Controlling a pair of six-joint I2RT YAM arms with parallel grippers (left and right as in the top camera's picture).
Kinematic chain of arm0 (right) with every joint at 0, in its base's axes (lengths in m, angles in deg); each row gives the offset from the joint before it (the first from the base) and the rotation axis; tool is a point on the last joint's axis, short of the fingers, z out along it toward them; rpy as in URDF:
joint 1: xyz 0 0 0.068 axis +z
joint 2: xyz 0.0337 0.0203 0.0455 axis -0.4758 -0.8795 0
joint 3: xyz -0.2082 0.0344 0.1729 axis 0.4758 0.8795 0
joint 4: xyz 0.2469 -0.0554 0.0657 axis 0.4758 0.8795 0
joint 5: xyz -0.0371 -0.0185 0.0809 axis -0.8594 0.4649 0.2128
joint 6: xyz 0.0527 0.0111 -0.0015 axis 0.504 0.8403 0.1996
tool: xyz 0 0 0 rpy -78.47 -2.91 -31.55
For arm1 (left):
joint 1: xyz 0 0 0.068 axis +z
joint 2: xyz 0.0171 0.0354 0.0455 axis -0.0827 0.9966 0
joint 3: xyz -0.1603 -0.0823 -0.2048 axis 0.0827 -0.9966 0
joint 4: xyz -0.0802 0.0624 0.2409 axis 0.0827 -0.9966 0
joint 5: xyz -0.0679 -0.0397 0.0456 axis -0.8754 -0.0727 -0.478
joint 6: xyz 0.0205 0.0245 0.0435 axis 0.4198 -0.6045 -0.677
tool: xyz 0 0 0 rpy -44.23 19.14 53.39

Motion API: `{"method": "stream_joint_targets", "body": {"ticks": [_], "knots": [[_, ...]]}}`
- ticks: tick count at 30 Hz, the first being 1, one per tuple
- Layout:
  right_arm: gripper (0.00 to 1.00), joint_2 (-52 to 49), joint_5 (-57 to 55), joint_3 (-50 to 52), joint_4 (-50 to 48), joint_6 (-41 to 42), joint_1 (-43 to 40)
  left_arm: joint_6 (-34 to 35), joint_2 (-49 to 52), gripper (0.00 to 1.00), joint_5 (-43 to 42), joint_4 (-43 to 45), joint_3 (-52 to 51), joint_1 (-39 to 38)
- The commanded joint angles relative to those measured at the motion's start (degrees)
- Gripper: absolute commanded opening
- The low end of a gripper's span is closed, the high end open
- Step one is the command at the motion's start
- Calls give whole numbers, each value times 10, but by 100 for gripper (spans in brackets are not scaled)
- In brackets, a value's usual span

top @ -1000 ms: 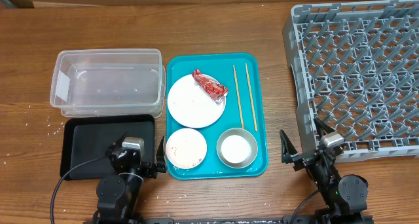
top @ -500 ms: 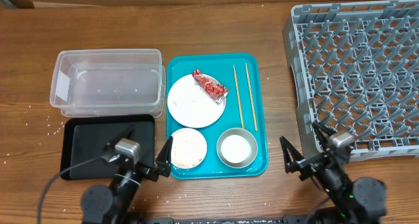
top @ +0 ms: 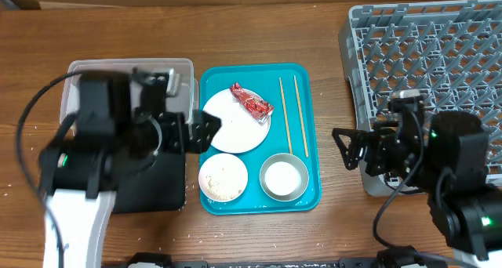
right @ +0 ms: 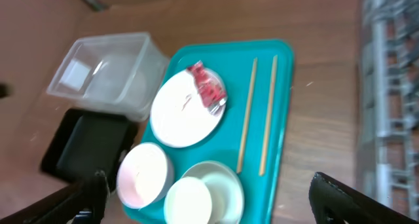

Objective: Sort waste into correct bins and load items into the dishwasher

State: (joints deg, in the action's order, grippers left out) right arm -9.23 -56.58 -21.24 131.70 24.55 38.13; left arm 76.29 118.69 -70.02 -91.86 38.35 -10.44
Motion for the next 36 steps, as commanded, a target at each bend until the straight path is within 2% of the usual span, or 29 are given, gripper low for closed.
{"method": "stream_joint_targets", "body": {"ticks": [1,3,4,7,9,11,14,18,19,20,21,26,31,32,33,35,36], "knots": [[100,-11,22,-16,2,48,-4,12,71,99,-23,-32,1,-59],[100,-15,-5,-16,3,87,-4,35,99,89,56,-28,-17,-124],[100,-17,-15,-16,3,97,-4,56,108,88,95,-21,-30,-156],[100,-17,-23,-16,3,108,-4,126,142,87,223,47,-87,-280],[100,-17,-23,-16,3,108,-4,158,168,87,281,91,-114,-325],[100,-17,-23,-16,3,108,-4,177,198,81,289,118,-128,-346],[100,-17,-23,-16,4,108,-4,192,270,57,249,168,-133,-370],[100,-17,-23,-16,4,108,-4,189,307,45,220,190,-133,-376],[100,-17,-23,-16,3,108,-4,185,308,38,221,190,-133,-376],[100,-17,-23,-16,3,108,-4,183,308,24,221,189,-133,-376],[100,-17,-23,-16,3,108,-4,183,308,6,220,188,-133,-374],[100,-17,-23,-16,3,107,-4,183,283,4,213,140,-98,-354],[100,-17,-22,-16,-24,101,-4,69,219,4,-23,108,-54,-250],[99,-17,-18,-16,-29,101,-4,40,209,4,-100,109,-54,-216],[93,-18,6,-16,-35,100,-4,-29,202,4,-262,110,-54,-159],[88,-29,109,-16,-55,61,-4,-108,202,4,-432,102,-55,-106],[89,-39,165,-16,-64,45,-4,-130,202,4,-477,97,-55,-91]]}}
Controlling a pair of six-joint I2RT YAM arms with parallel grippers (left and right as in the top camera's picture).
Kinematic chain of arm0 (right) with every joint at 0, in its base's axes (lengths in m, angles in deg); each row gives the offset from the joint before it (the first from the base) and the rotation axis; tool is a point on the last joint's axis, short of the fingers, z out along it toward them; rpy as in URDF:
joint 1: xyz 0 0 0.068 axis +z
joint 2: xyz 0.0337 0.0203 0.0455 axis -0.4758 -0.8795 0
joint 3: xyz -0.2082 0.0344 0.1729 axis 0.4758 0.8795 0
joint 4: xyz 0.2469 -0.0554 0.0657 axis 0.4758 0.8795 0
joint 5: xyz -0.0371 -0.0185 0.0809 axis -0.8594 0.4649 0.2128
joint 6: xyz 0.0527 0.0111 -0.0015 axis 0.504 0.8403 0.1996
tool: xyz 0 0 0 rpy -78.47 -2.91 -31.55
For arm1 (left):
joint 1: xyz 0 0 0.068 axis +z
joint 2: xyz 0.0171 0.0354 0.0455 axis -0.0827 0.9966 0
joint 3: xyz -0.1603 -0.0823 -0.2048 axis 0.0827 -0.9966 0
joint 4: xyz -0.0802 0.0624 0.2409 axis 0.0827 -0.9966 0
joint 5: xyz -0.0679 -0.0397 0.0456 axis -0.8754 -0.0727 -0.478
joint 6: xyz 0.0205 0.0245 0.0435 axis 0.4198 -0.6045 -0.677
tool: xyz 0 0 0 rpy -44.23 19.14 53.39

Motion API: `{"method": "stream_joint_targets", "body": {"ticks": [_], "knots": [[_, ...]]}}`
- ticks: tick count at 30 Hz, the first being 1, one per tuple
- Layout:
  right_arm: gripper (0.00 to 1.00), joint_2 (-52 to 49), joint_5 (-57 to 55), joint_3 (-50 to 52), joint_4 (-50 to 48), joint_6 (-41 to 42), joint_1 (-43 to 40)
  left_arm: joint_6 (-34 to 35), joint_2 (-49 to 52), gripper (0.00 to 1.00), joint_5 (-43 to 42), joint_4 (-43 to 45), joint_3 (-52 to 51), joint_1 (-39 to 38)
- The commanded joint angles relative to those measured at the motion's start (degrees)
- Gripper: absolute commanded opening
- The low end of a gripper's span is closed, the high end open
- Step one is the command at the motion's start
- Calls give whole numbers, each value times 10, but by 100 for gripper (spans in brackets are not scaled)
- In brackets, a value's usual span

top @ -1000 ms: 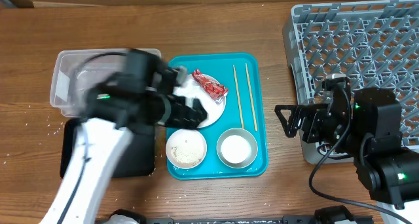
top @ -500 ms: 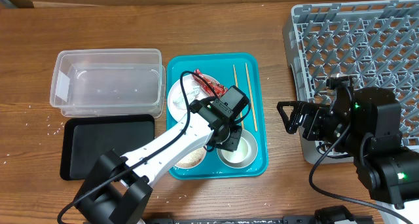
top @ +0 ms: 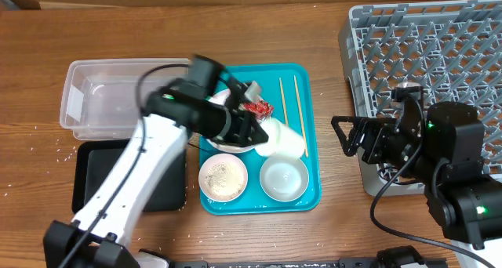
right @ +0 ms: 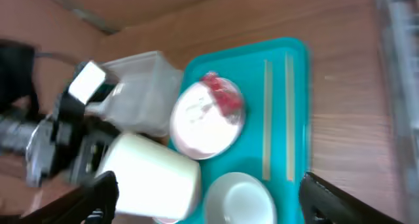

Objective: Sort waste into correct bins and load items into the dishwasher

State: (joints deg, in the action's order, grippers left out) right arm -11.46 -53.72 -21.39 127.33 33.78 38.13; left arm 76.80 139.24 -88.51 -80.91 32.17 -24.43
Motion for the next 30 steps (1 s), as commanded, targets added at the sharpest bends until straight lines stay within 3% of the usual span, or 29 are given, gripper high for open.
{"method": "stream_joint_targets", "body": {"ticks": [1,2,5,8,14,17,19,20,22,25,26,27,30], "knots": [[90,-24,172,-15,-26,-55,-3,-139,-3,4,-303,-12,7,52],[90,-43,252,-15,-35,-77,-3,-152,-3,4,-331,-11,7,54],[90,-83,316,-15,-42,-88,-3,-189,-3,4,-410,-9,7,54],[90,-100,468,-15,-106,-120,-3,-189,-3,4,-400,-7,7,54],[90,-100,430,-15,-116,-108,51,-167,-3,4,-400,59,7,55],[89,-100,420,-15,-130,-108,67,-143,-3,5,-360,62,7,54],[84,-100,420,-15,-136,-108,67,-143,-3,4,-360,66,7,54],[75,-100,420,-15,-136,-106,67,-143,-3,4,-360,66,7,54],[65,-100,417,-15,-134,-106,67,-143,-3,4,-360,67,7,54],[64,-100,392,-15,-130,-101,67,-143,-3,4,-360,67,7,54],[64,-100,382,-15,-130,-97,67,-143,-3,6,-360,66,7,54],[64,-100,374,-15,-132,-97,67,-141,-3,15,-360,66,7,54],[63,-98,357,-15,-131,-97,59,-133,-3,70,-348,63,7,54]]}}
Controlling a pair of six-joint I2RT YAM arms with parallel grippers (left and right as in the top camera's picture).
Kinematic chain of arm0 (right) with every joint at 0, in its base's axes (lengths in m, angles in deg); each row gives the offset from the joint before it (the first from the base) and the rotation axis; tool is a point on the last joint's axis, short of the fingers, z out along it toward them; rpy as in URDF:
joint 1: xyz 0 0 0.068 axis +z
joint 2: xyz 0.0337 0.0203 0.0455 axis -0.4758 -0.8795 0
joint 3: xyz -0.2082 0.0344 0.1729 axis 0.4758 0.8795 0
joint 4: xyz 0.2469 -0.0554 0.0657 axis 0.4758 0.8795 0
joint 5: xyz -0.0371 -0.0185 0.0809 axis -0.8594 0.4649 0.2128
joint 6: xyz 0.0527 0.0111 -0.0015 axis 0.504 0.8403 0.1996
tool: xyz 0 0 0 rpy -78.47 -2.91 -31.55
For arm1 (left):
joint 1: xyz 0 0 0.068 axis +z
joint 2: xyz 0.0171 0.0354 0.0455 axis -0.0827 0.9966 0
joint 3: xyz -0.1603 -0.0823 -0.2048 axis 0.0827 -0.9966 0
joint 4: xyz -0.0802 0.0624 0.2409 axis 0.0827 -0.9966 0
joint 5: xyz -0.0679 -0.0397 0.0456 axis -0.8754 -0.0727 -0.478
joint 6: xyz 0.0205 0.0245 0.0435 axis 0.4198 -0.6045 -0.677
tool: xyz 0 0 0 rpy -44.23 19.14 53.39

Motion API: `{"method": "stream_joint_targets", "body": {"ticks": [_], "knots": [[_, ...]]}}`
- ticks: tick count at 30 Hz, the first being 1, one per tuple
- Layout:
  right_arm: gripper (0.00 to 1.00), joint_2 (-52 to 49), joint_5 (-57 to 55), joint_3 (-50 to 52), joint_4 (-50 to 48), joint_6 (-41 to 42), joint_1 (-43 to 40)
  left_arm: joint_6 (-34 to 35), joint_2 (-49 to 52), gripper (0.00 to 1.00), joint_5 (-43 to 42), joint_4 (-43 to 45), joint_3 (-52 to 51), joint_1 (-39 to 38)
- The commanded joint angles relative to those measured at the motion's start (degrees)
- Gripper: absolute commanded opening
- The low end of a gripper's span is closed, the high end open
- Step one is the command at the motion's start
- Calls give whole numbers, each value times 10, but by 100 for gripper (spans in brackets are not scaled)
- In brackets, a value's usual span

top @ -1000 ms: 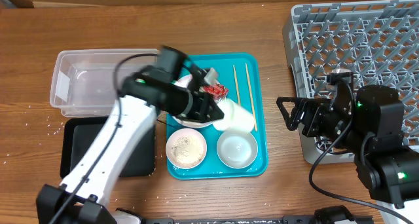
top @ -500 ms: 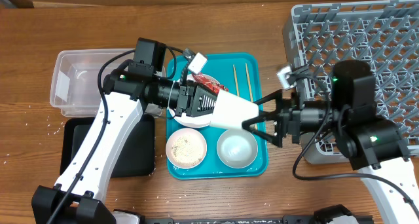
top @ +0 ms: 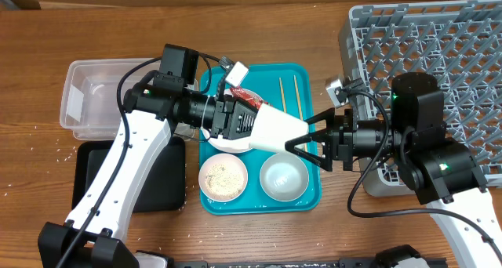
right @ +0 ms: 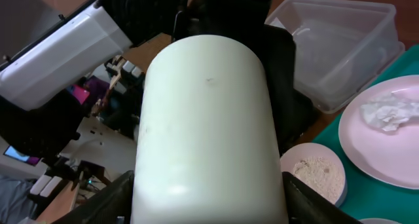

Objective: Sort waste into correct bins and load items into the dishwasher

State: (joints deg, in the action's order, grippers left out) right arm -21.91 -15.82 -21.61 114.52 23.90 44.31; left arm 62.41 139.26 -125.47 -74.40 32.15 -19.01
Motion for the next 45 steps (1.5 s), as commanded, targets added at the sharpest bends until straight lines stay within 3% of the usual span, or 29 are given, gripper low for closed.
{"method": "stream_joint_targets", "body": {"ticks": [1,2,4,7,12,16,21,24,31,32,34,35,38,42,45], "knots": [[62,10,-24,-13,-1,2,-14,16,-3,83,37,-5,7,0],[61,15,-24,-15,3,4,-33,24,-3,93,76,-15,7,1],[61,34,-45,-21,38,4,-98,41,-3,100,166,-40,7,3],[61,49,-162,-35,123,4,-168,48,-3,100,205,-49,7,8],[61,30,-576,-88,293,94,-235,48,-3,100,226,-49,7,11],[61,-28,-686,-96,301,162,-252,48,-3,100,255,-69,7,11],[61,-90,-636,-112,301,166,-339,47,-3,100,300,-104,7,11],[59,-125,-594,-112,303,137,-342,48,-3,100,300,-96,7,11],[59,-226,-638,-112,303,144,-347,47,-3,100,300,-103,7,11],[62,-236,-632,-112,299,144,-348,47,-3,100,300,-103,7,11],[95,-235,-612,-115,298,141,-348,47,-3,100,300,-103,7,11],[100,-233,-599,-125,307,141,-348,48,-3,100,300,-103,7,11],[100,-216,-566,-157,337,130,-347,48,-3,100,300,-108,7,11],[98,-155,-434,-173,348,60,-328,56,-3,80,320,-120,7,11],[99,-100,-348,-173,348,31,-282,150,-3,79,506,-150,7,-16]]}}
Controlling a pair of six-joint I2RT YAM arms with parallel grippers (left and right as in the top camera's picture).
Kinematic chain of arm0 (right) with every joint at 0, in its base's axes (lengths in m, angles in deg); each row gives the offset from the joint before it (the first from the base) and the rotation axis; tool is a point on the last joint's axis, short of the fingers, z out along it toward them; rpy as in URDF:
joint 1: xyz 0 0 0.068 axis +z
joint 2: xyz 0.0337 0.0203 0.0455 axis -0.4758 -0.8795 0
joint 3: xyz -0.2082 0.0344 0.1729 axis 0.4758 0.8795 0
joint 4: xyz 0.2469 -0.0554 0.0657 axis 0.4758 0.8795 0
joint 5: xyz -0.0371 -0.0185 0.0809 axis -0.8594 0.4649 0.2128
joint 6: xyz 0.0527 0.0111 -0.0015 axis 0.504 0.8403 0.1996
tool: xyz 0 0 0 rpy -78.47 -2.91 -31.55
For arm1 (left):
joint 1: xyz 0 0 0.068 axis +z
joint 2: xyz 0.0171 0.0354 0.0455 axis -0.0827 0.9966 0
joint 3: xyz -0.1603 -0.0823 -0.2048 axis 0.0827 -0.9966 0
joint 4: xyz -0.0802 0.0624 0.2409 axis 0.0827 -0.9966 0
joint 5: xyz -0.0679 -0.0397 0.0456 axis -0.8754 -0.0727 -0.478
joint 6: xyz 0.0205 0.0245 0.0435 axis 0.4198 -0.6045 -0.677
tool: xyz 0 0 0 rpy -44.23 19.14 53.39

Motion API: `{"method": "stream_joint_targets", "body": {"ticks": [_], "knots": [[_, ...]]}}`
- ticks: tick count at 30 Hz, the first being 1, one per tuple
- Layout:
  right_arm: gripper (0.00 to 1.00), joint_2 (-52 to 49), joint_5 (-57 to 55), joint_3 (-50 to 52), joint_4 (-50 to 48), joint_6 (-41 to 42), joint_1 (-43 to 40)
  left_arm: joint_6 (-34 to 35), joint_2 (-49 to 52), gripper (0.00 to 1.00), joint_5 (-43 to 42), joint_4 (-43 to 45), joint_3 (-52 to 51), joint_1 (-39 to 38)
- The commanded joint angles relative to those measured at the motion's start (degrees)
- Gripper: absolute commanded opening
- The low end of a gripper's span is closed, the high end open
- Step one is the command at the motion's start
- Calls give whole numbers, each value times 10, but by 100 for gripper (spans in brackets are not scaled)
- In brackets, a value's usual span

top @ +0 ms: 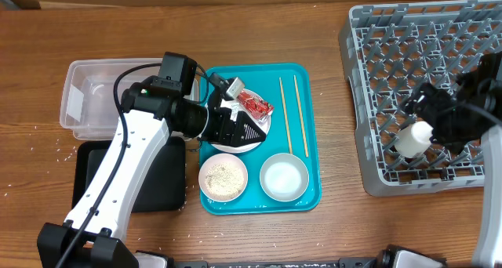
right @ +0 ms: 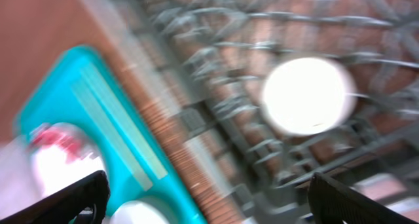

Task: Sort waste into correct bins and load items into the dishwasher
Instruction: 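Carry the white cup with the right gripper into the dish rack, then grasp the pink rice bowl with the left gripper and lift it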

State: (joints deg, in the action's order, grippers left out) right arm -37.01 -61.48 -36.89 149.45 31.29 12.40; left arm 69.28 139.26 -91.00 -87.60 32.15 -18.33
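Observation:
A white cup [top: 414, 137] lies in the front left part of the grey dishwasher rack [top: 423, 56]; the blurred right wrist view shows the cup [right: 308, 96] among the rack's tines. My right gripper [top: 434, 115] hangs just above it, open [right: 206, 198] and holding nothing. My left gripper [top: 249, 132] hovers open over the white plate [top: 235, 143] on the teal tray [top: 307, 88]. On the plate lies a red wrapper [top: 251, 102]. Two chopsticks [top: 292, 115], a bowl of crumbs [top: 223, 178] and a white bowl [top: 283, 176] also rest on the tray.
A clear plastic bin [top: 102, 95] stands left of the tray, with a black bin [top: 94, 182] in front of it. The left arm reaches across both bins. The rack fills the table's right side.
The cup was held by my left gripper over the tray, with the right gripper's open fingers at its end. Now it lies in the rack, the right gripper open above it and the left gripper empty.
First the cup sat in the tray's front right bowl and both grippers were off the tray. Then my left gripper held the cup tilted above the tray. Then the cup was between both grippers, and now it lies in the rack.

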Motion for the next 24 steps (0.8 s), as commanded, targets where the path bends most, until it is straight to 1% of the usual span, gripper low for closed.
{"method": "stream_joint_targets", "body": {"ticks": [1,3,4,5,6,7,8,9,12,15,17,20,21,22,24], "knots": [[100,61,118,-21,-1,-43,54,102,-3,78,207,-24,7,-36],[100,72,121,-20,-1,-43,95,166,-3,77,318,-33,0,-80],[100,73,120,-19,-1,-43,124,219,-3,74,385,-35,-10,-111],[100,71,120,-19,-1,-43,152,269,-3,72,448,-34,-25,-145],[98,68,118,-19,-3,-42,182,320,-3,72,497,-25,-49,-180],[98,67,118,-19,-5,-42,192,342,-3,72,513,-16,-63,-195],[98,65,116,-19,-8,-42,207,366,-2,69,526,4,-84,-211],[98,65,114,-19,-10,-41,218,381,1,65,529,30,-103,-222],[98,65,114,-19,-20,-38,228,411,28,58,529,87,-140,-228],[98,65,115,-19,-20,-38,228,414,76,55,513,107,-141,-227],[98,65,115,-19,-19,-38,228,401,109,50,488,133,-141,-227],[98,65,115,-19,-18,-38,228,399,120,22,482,135,-140,-223],[98,65,114,-19,-18,-38,228,399,120,12,482,132,-137,-222],[98,65,114,-19,-18,-38,228,398,120,4,482,129,-134,-220],[98,65,114,-19,-18,-38,228,398,119,4,483,111,-121,-220]]}}
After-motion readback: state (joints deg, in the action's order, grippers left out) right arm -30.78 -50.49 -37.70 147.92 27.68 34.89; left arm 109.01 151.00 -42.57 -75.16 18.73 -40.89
